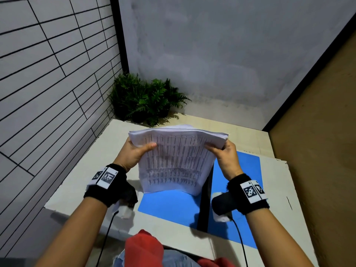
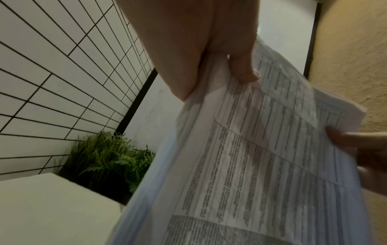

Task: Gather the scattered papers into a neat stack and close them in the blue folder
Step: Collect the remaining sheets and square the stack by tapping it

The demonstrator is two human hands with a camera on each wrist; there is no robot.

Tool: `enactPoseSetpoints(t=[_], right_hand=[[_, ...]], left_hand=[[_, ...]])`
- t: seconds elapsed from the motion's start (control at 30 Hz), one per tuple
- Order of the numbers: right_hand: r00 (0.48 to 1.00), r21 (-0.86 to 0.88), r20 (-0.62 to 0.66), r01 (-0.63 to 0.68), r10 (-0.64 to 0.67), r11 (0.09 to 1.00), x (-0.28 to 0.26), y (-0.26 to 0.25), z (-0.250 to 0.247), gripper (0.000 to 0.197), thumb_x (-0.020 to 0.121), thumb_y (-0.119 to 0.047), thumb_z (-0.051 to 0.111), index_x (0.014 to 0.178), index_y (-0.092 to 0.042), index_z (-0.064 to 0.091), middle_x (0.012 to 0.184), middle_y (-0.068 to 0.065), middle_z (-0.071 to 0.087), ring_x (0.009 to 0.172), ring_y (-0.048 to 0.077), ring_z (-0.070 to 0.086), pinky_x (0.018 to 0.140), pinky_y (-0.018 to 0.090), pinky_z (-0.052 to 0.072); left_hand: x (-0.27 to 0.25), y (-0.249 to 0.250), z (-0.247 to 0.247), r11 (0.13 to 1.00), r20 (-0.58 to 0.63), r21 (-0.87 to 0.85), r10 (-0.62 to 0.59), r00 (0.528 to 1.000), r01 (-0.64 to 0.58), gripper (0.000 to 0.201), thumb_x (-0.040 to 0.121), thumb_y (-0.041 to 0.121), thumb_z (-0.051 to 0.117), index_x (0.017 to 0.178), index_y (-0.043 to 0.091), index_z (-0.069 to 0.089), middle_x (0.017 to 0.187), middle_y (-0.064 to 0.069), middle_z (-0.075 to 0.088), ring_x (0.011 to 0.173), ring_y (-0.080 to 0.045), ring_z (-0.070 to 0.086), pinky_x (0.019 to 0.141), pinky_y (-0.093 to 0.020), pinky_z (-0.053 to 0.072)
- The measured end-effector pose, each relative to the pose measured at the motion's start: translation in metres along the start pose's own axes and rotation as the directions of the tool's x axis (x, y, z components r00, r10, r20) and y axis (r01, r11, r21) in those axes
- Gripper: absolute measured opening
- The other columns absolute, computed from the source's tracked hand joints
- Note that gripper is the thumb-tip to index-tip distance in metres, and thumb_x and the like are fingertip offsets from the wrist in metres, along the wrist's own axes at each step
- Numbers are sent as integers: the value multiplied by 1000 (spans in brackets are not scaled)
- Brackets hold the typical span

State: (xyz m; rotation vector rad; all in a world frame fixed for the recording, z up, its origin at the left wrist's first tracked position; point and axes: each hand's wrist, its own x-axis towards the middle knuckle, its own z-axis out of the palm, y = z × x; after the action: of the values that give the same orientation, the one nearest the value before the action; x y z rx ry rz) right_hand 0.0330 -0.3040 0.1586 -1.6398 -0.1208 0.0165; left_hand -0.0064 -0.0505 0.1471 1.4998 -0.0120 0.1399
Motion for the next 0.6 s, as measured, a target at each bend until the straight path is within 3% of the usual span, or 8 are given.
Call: enactPoseSetpoints(t=[0.2,0.33,0.4,0.43,0.47,0.53,0.57,0.6], right_hand=[[994,24,43,103,-104,994,-8,-12,-3,29,75,10,63,88,-16,58,78,-16,68,72,-10,60,65,8,48],[984,-279,-14,168,-179,945,-12,-30,-5,61,75,-7,72,127,-18,43,126,5,54,111,2,53,96,22,45],[883,-604,-127,292,-451,742,-22,-45,-4,73,80,-17,68,141,-9,27,146,11,36,134,15,34,112,36,31],[802,-723,-103,346,-588,598,-28,-52,-2,75,84,-22,62,143,-6,19,152,11,25,140,17,21,115,40,24],[781,-812,10,371,-624,451,-33,-59,0,77,86,-29,54,145,-7,9,156,8,10,143,18,8,117,43,15],[877,-888,333,415,-346,198,-40,-61,7,86,89,-44,43,145,-13,-15,151,-1,-26,140,15,-21,118,48,2],[911,-905,385,404,-149,135,-42,-58,7,89,89,-48,43,143,-14,-19,146,-2,-31,136,15,-26,118,53,0],[924,-914,369,381,-102,141,-43,-56,6,89,88,-50,45,144,-13,-14,146,-1,-25,137,16,-23,117,59,1]], left_hand=[[-6,6,-3,998,1,-34,56,998,-56,40,38,41,83,77,40,73,73,22,74,74,4,68,65,-13,53],[-7,-4,-4,1000,24,-5,-4,1000,4,54,32,56,84,82,38,73,77,18,75,77,0,69,69,-16,55],[-6,-7,-4,1000,15,-8,-17,1000,17,56,30,58,83,81,38,73,77,18,75,77,0,69,70,-17,55],[-5,-7,-3,1000,13,-5,-18,1000,18,55,30,58,83,81,38,73,77,19,75,77,0,69,70,-16,55],[-4,-7,-2,1000,10,-3,-19,1000,19,55,30,59,82,80,38,73,76,19,75,77,0,69,70,-16,55],[-3,-8,-2,1000,7,-2,-19,1000,19,56,29,59,83,80,38,73,76,19,75,77,0,69,70,-17,55],[-2,-8,-2,1000,12,-6,-21,1000,21,56,28,59,83,80,38,73,76,18,75,77,0,69,70,-17,55],[-2,-9,-1,1000,17,-10,-25,1000,25,56,28,58,83,79,38,73,76,18,75,76,0,69,69,-16,55]])
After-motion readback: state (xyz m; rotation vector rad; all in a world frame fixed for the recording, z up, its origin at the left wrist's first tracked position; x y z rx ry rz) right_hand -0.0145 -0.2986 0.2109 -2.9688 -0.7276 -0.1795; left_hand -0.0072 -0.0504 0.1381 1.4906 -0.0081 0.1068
